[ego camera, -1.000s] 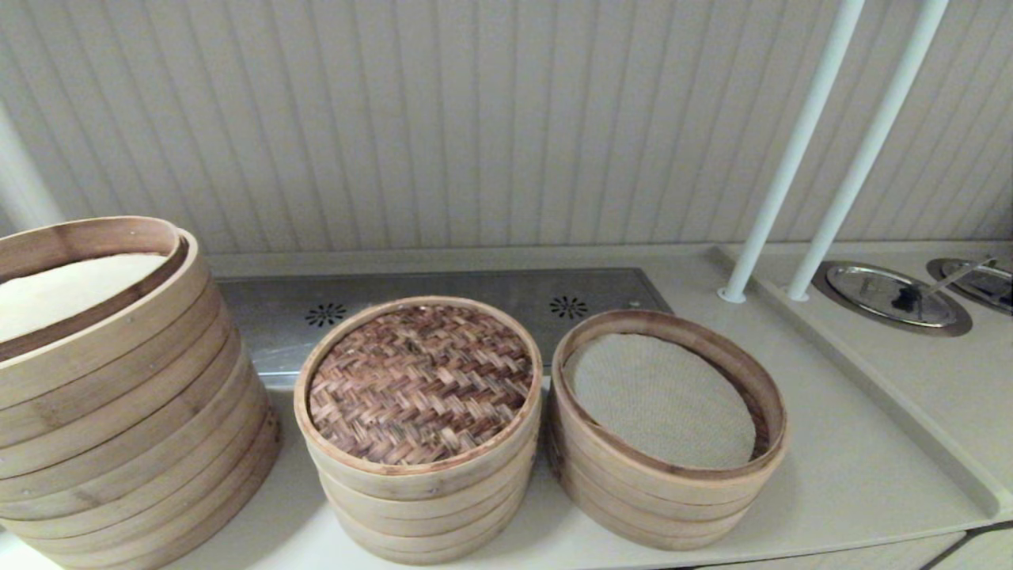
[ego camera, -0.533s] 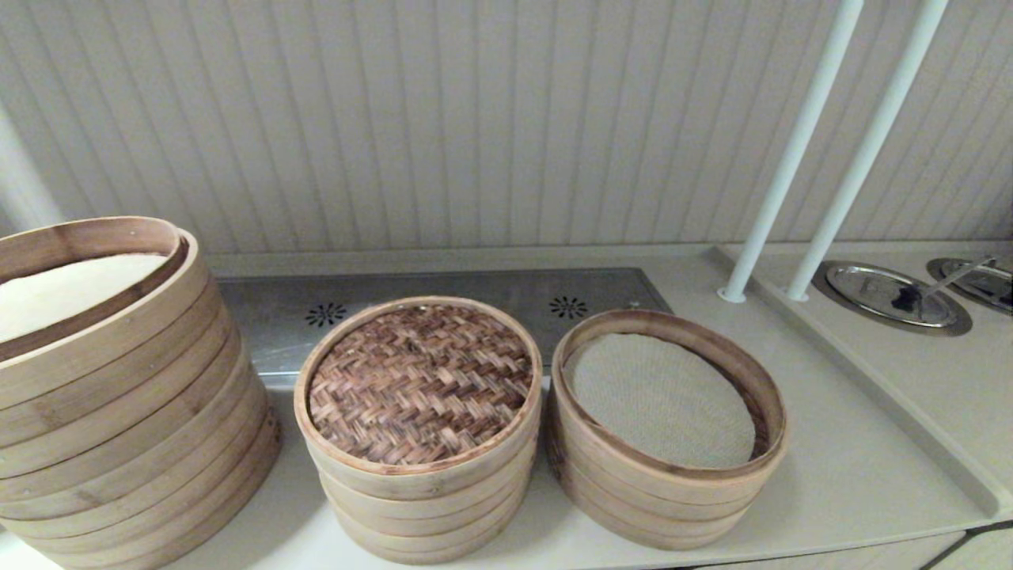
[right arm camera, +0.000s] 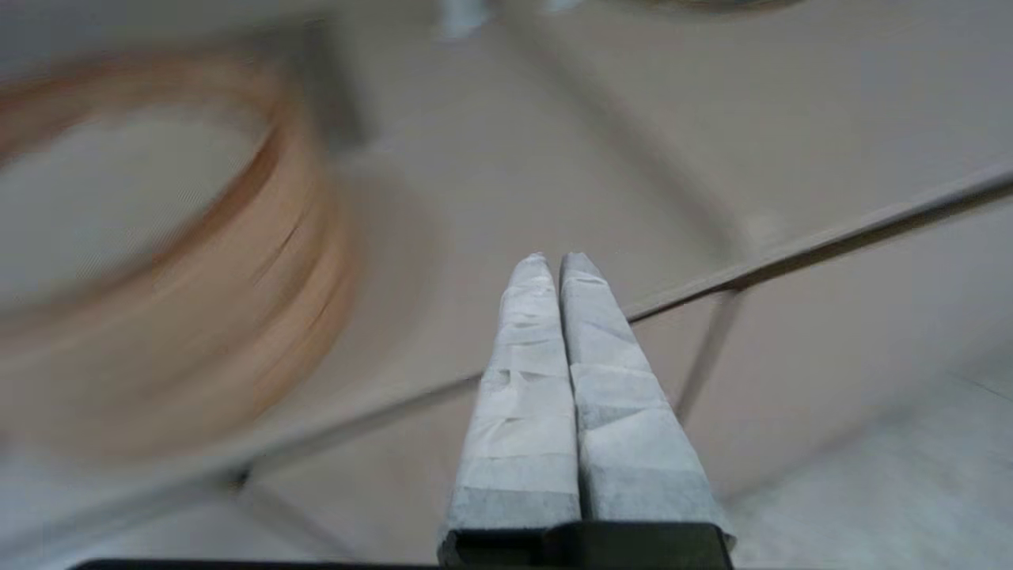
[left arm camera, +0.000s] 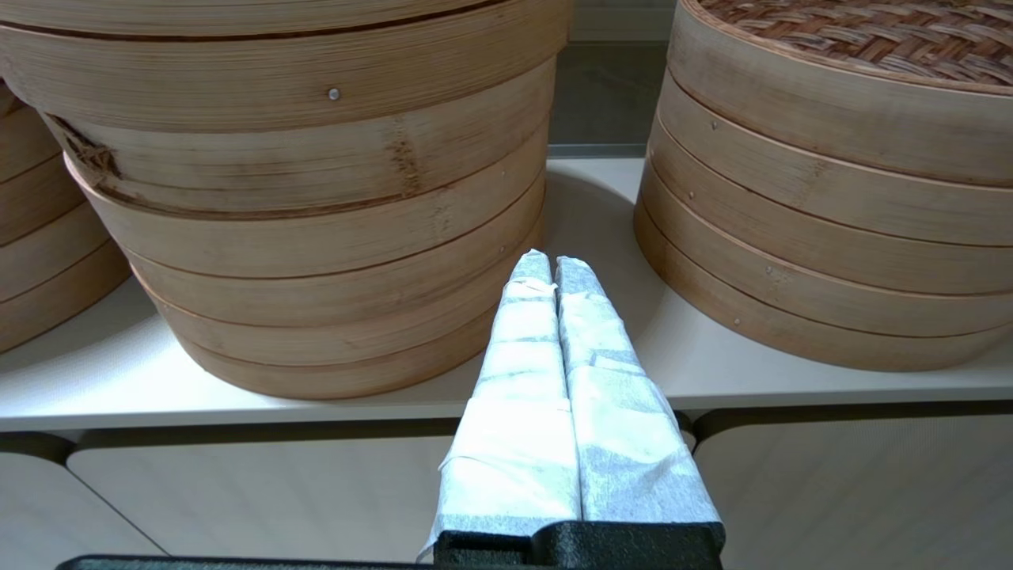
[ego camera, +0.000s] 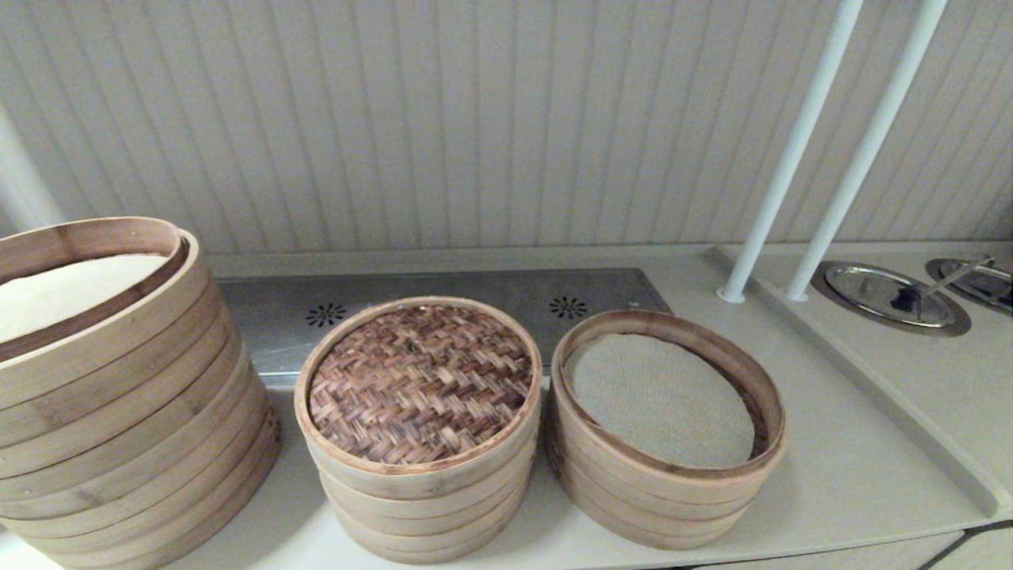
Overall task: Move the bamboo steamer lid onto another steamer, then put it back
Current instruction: Pick up the steamer
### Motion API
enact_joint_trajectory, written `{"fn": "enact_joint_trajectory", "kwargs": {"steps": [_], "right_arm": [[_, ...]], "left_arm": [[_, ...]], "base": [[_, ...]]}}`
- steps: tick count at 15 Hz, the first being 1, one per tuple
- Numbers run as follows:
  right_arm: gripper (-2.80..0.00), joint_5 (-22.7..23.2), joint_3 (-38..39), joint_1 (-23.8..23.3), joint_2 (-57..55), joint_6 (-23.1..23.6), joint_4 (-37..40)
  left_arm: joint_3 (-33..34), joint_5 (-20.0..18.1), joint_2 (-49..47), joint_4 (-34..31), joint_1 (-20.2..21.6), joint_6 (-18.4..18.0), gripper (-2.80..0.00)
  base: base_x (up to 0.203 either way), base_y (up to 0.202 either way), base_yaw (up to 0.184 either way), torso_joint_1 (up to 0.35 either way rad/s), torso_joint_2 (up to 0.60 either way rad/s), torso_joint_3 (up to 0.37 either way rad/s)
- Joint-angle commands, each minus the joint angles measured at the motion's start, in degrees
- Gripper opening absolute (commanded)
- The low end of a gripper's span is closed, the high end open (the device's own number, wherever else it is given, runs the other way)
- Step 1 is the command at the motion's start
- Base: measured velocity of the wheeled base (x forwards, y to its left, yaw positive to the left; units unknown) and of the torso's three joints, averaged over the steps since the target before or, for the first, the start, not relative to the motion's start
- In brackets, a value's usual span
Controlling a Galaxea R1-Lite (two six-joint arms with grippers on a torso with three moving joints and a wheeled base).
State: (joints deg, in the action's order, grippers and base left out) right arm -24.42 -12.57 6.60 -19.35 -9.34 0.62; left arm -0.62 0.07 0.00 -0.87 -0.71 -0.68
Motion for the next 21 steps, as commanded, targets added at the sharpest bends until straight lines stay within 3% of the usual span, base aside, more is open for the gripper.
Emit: {"fn": "enact_joint_trajectory", "kwargs": {"steps": [1,4,6,9,11,14,16,19,21], "right_arm": [[-2.80,5.82,5.40,-0.39,3.35,1.13,-2.48],[-2.80,15.40,13.09,-0.52,3.42,10.37,-11.60],[-2.80,15.37,12.62,-0.87,3.44,10.06,-10.85],[-2.80,15.40,10.87,-7.72,6.01,12.23,-3.63],[-2.80,16.33,9.60,-7.22,7.67,11.31,0.21],[-2.80,23.85,9.28,-6.71,18.00,11.10,0.92],[-2.80,28.50,9.22,-6.52,19.10,11.31,0.99],[-2.80,26.91,11.96,-6.51,19.17,13.47,-2.18],[-2.80,25.59,12.73,-6.43,19.18,11.08,-0.05]], "left_arm": [[0.01,0.01,-0.09,-0.01,0.00,-0.02,-2.80],[0.01,0.01,-0.09,-0.01,0.00,-0.02,-2.80],[0.01,0.01,-0.09,-0.01,0.00,-0.02,-2.80],[0.01,0.01,-0.09,-0.01,0.00,-0.02,-2.80],[0.01,0.01,-0.09,-0.01,0.00,-0.02,-2.80],[0.01,0.01,-0.09,-0.01,0.00,-0.02,-2.80],[0.01,0.01,-0.09,-0.01,0.00,-0.02,-2.80],[0.01,0.01,-0.09,-0.01,0.00,-0.02,-2.80],[0.01,0.01,-0.09,-0.01,0.00,-0.02,-2.80]], "base": [[0.000,0.000,0.000,0.000,0.00,0.000],[0.000,0.000,0.000,0.000,0.00,0.000],[0.000,0.000,0.000,0.000,0.00,0.000],[0.000,0.000,0.000,0.000,0.00,0.000],[0.000,0.000,0.000,0.000,0.00,0.000],[0.000,0.000,0.000,0.000,0.00,0.000],[0.000,0.000,0.000,0.000,0.00,0.000],[0.000,0.000,0.000,0.000,0.00,0.000],[0.000,0.000,0.000,0.000,0.00,0.000]]}}
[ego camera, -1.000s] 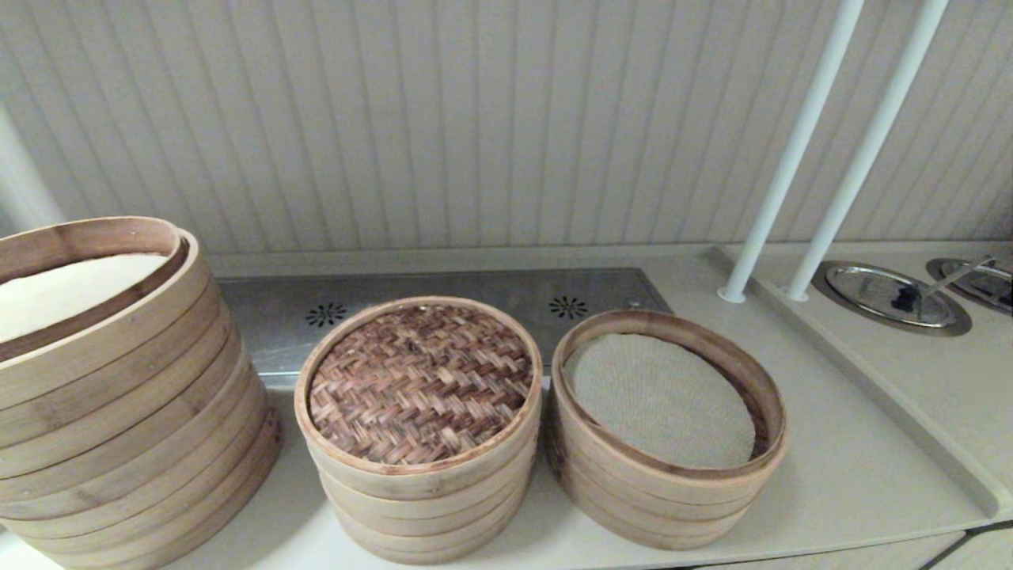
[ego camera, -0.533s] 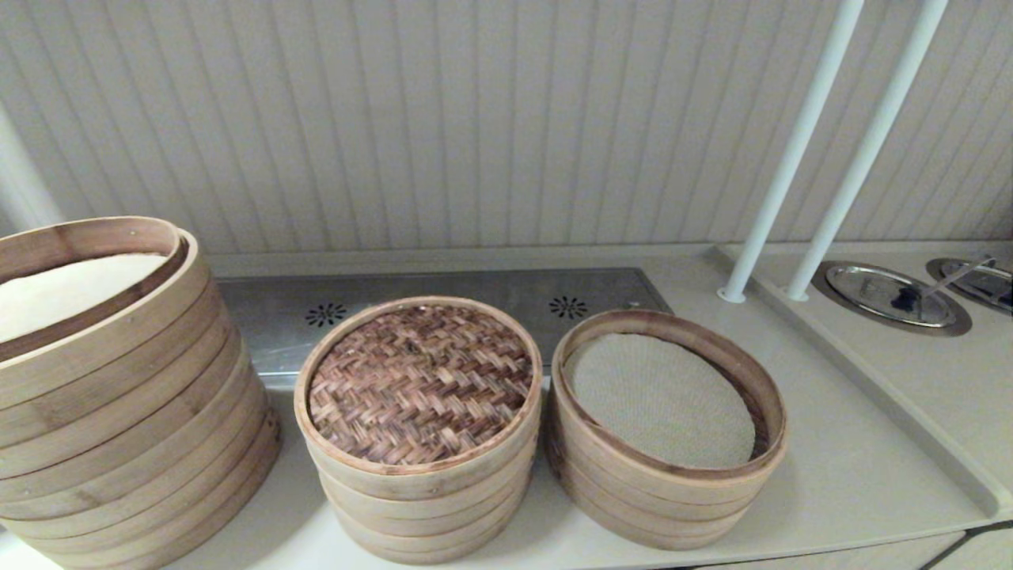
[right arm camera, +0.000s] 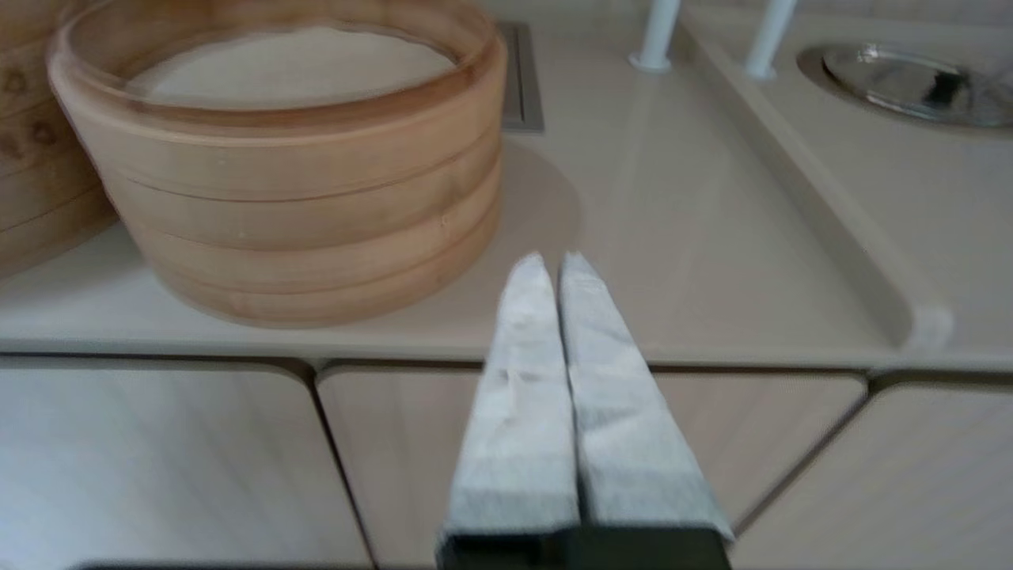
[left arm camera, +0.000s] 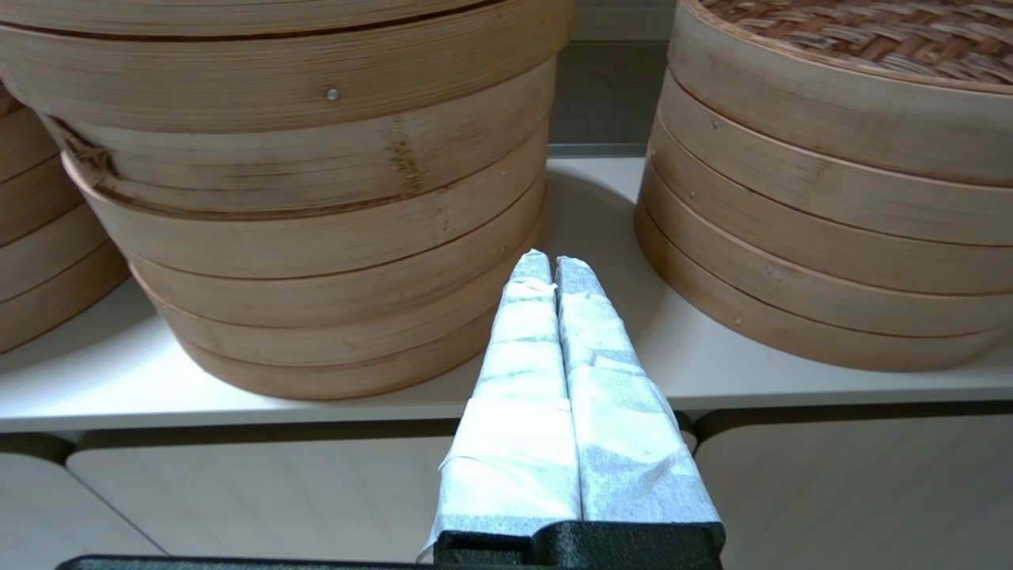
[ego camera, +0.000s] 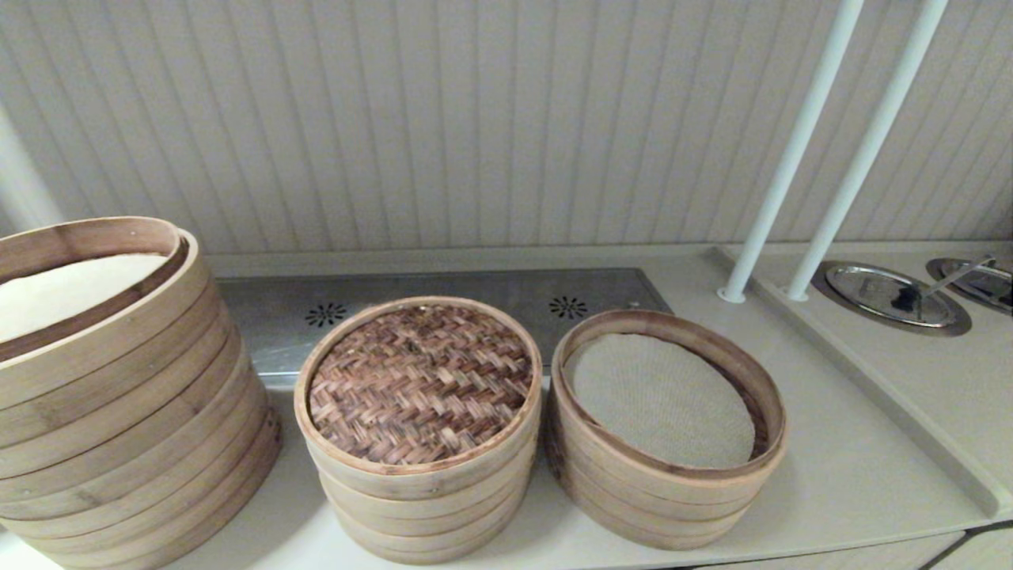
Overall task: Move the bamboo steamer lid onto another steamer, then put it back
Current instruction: Pick up the steamer
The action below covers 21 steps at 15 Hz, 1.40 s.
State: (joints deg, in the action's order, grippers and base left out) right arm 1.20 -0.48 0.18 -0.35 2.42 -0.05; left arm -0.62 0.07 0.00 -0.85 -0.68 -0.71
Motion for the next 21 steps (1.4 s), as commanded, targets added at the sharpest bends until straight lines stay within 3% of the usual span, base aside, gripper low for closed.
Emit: {"fn": "enact_joint_trajectory", "kwargs": {"steps": [1,15,18,21], "right_arm": [[-2.80,-0.46,0.66,-0.01,0.17,-3.34,0.44],[-2.80,-0.77,0.48,-0.10,0.34,-3.20,0.33],[-2.80,-0.24,-6.42,-0.16,-1.06,-2.89,3.29],[-2.80,1.39,-15.44,-0.11,-9.99,-2.95,7.40]], "left_arm": [[0.01,0.01,-0.09,-0.03,-0.02,0.00,-2.80],[0.01,0.01,-0.09,-0.03,-0.02,0.00,-2.80],[0.01,0.01,-0.09,-0.03,-0.02,0.00,-2.80],[0.01,0.01,-0.09,-0.03,-0.02,0.00,-2.80]], "base": [[0.000,0.000,0.000,0.000,0.00,0.000],[0.000,0.000,0.000,0.000,0.00,0.000],[0.000,0.000,0.000,0.000,0.00,0.000],[0.000,0.000,0.000,0.000,0.00,0.000]]}}
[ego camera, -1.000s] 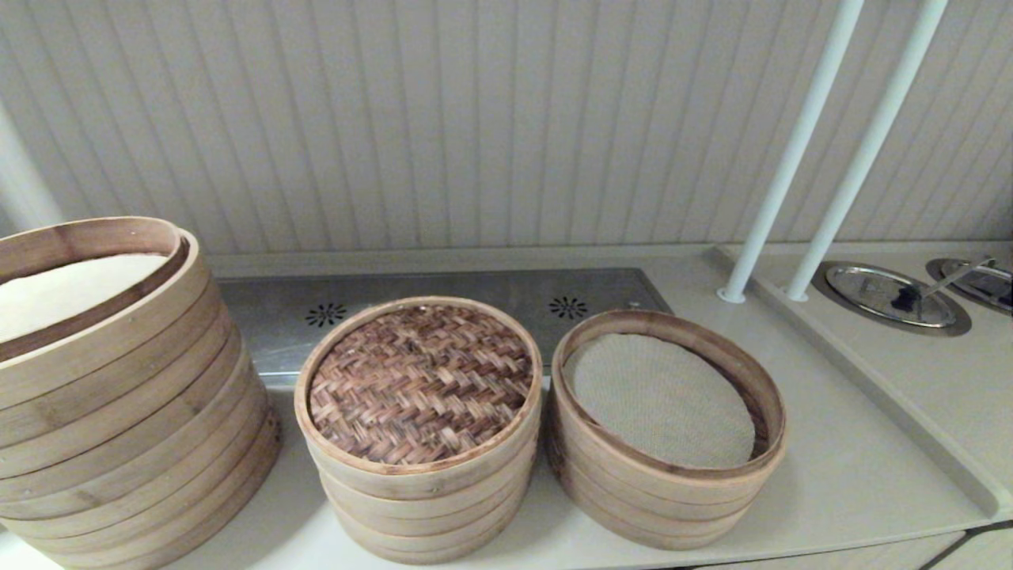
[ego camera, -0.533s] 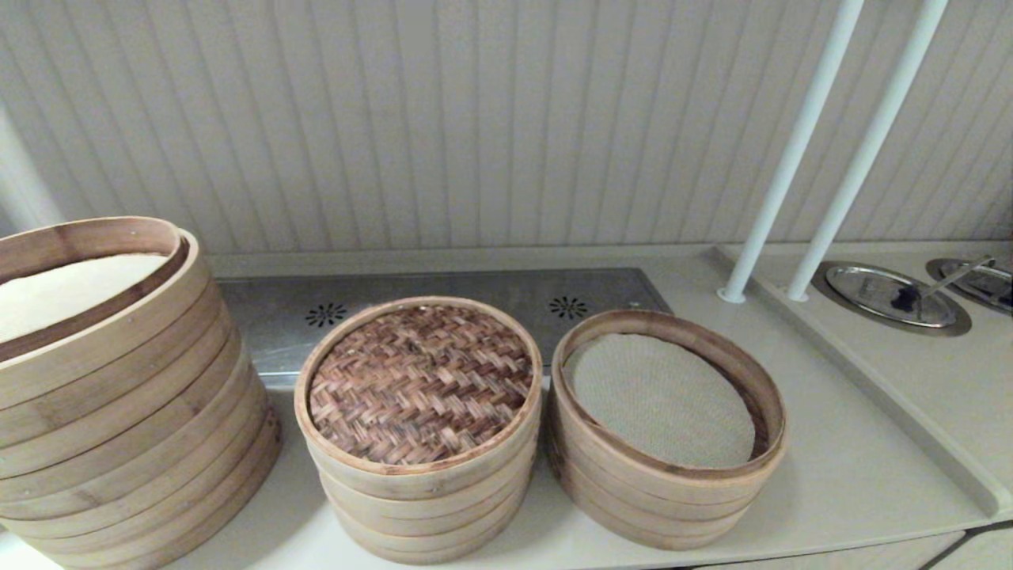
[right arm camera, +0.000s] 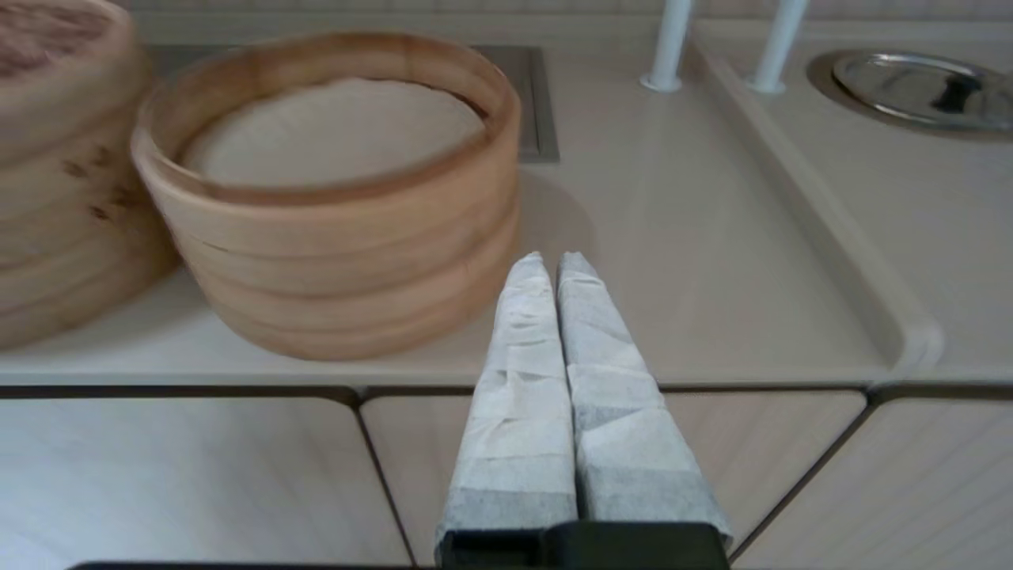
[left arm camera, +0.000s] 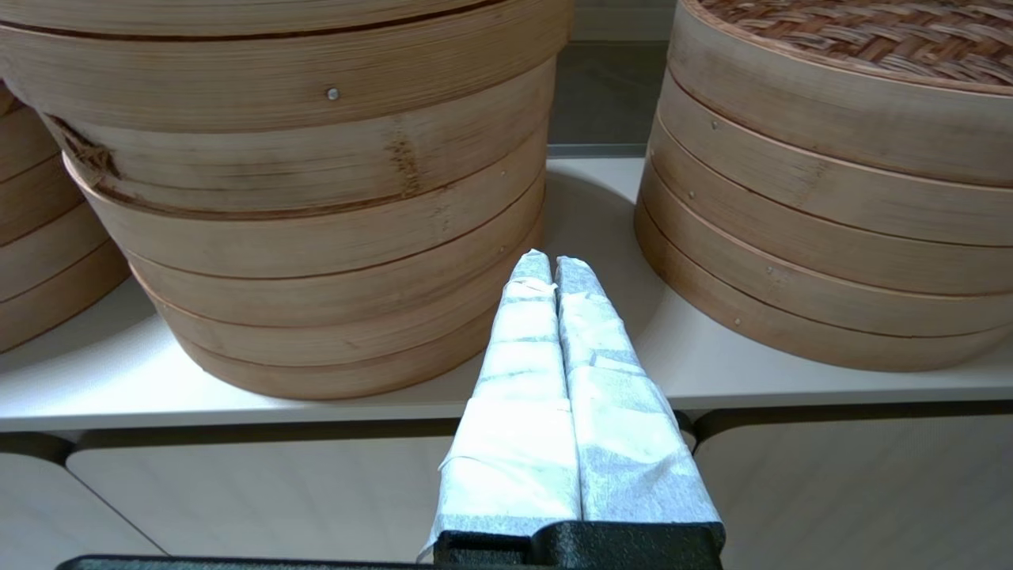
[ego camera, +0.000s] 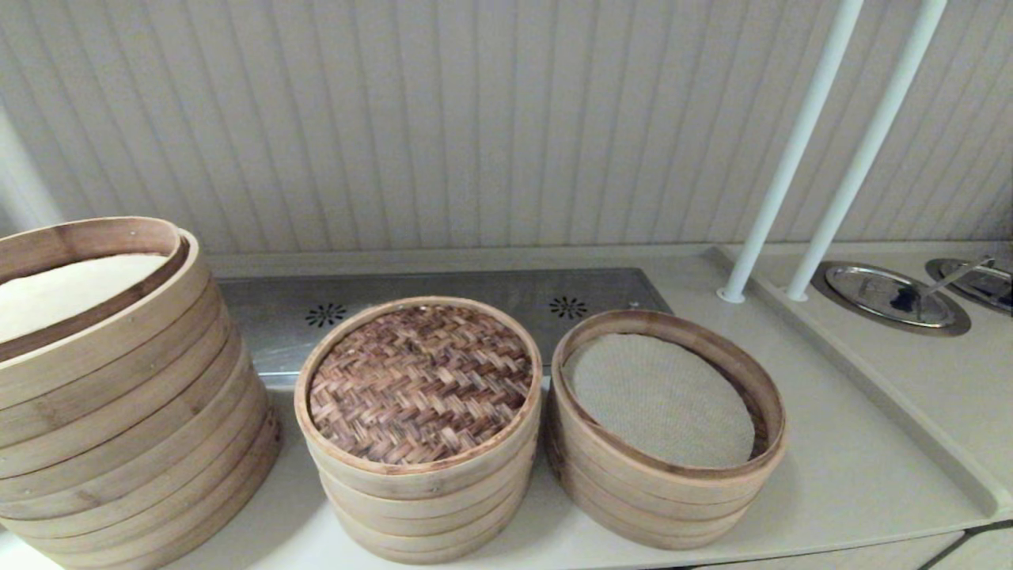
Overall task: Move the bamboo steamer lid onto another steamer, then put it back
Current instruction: Pick up the steamer
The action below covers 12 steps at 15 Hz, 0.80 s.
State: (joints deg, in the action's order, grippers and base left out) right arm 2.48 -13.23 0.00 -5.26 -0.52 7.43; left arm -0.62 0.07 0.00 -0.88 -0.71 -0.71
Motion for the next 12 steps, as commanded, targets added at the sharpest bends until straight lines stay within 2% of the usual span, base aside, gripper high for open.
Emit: {"fn": "enact_joint_trajectory", "kwargs": {"steps": [1,4,7,9,12], "right_arm": [[-2.80,0.51,-6.00,0.04,-9.40,-0.13,0.20],[-2.80,1.08,-20.86,-0.67,-22.08,-2.57,1.39],[-2.80,1.40,-35.01,-1.11,-30.19,-8.07,8.78],[-2.80,1.53,-38.45,-1.07,-34.45,-10.74,11.78],[-2.80,1.41,-43.19,-0.75,-41.09,-15.20,12.40]], "left_arm": [[0.01,0.02,-0.09,0.00,0.00,0.00,-2.80],[0.01,0.02,-0.09,0.00,0.00,0.00,-2.80],[0.01,0.02,-0.09,0.00,0.00,0.00,-2.80],[0.01,0.02,-0.09,0.00,0.00,0.00,-2.80],[0.01,0.02,-0.09,0.00,0.00,0.00,-2.80]], "base": [[0.000,0.000,0.000,0.000,0.00,0.000],[0.000,0.000,0.000,0.000,0.00,0.000],[0.000,0.000,0.000,0.000,0.00,0.000],[0.000,0.000,0.000,0.000,0.00,0.000],[0.000,0.000,0.000,0.000,0.00,0.000]]}}
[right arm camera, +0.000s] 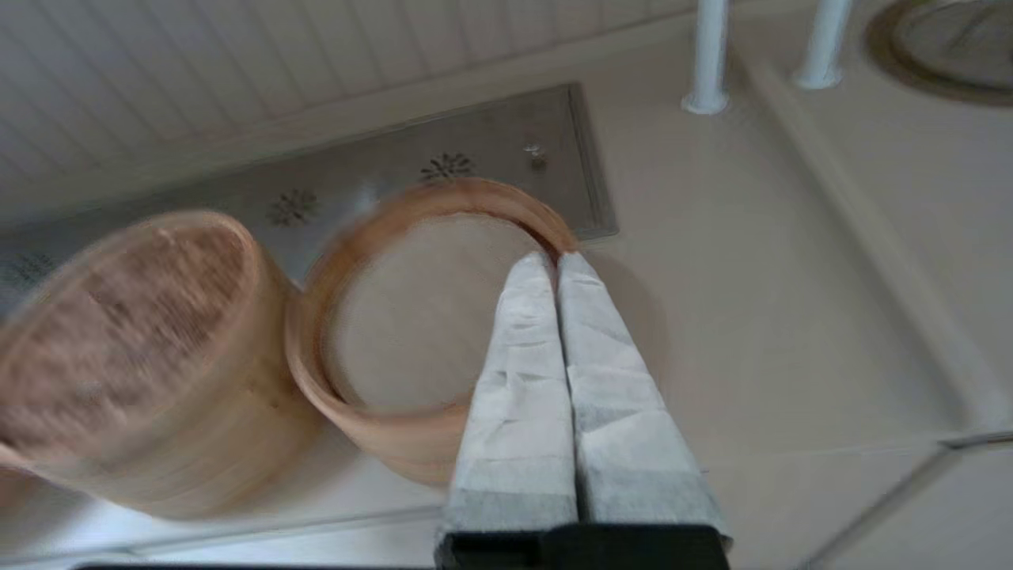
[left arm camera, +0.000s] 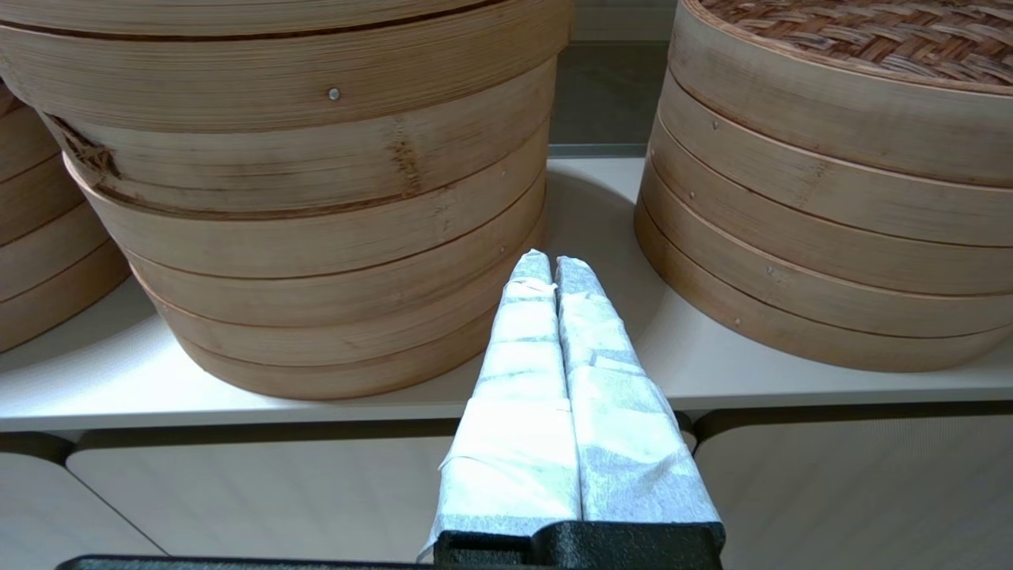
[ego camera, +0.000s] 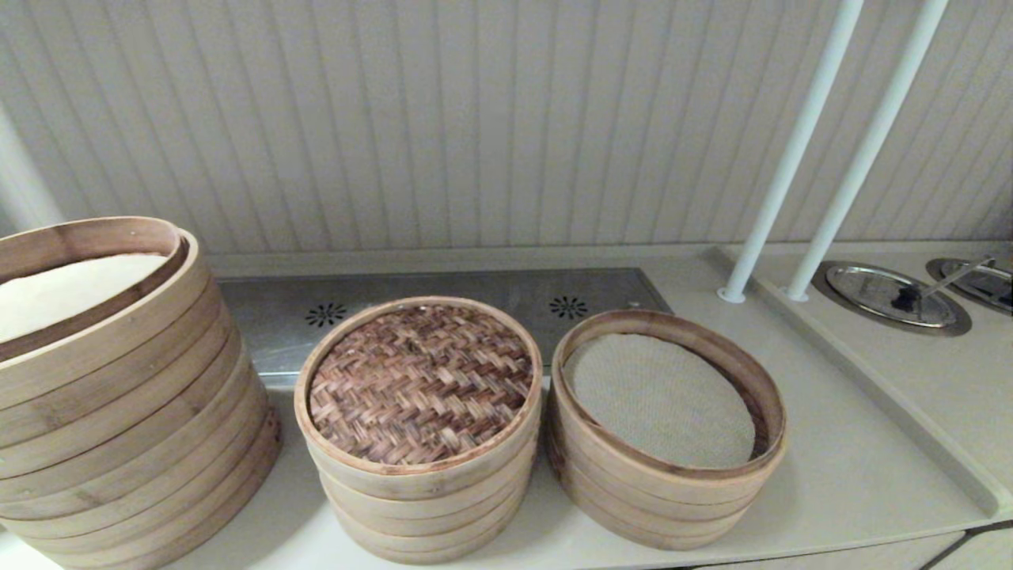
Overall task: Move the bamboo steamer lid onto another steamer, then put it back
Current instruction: Pick up the steamer
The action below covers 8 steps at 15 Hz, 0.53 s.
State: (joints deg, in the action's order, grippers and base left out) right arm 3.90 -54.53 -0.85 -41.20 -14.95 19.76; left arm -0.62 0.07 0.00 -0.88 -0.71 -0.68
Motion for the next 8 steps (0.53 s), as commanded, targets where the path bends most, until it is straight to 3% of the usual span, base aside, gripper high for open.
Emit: {"fn": "enact_joint_trajectory", "kwargs": {"steps": [1,4,6,8], "right_arm": [[-2.80,-0.12,-3.68,0.79,-7.13,-1.99,0.13],[-2.80,-4.34,-6.75,10.29,-12.36,-3.61,0.14],[-2.80,-14.31,-7.48,22.64,-16.23,-4.66,-0.39],[-2.80,-27.79,-8.05,39.33,-21.67,-5.97,-2.39]], "left_arm": [[0.01,0.01,-0.09,0.00,0.00,-0.02,-2.80],[0.01,0.01,-0.09,0.00,0.00,-0.02,-2.80],[0.01,0.01,-0.09,0.00,0.00,-0.02,-2.80],[0.01,0.01,-0.09,0.00,0.00,-0.02,-2.80]], "base": [[0.000,0.000,0.000,0.000,0.00,0.000],[0.000,0.000,0.000,0.000,0.00,0.000],[0.000,0.000,0.000,0.000,0.00,0.000],[0.000,0.000,0.000,0.000,0.00,0.000]]}}
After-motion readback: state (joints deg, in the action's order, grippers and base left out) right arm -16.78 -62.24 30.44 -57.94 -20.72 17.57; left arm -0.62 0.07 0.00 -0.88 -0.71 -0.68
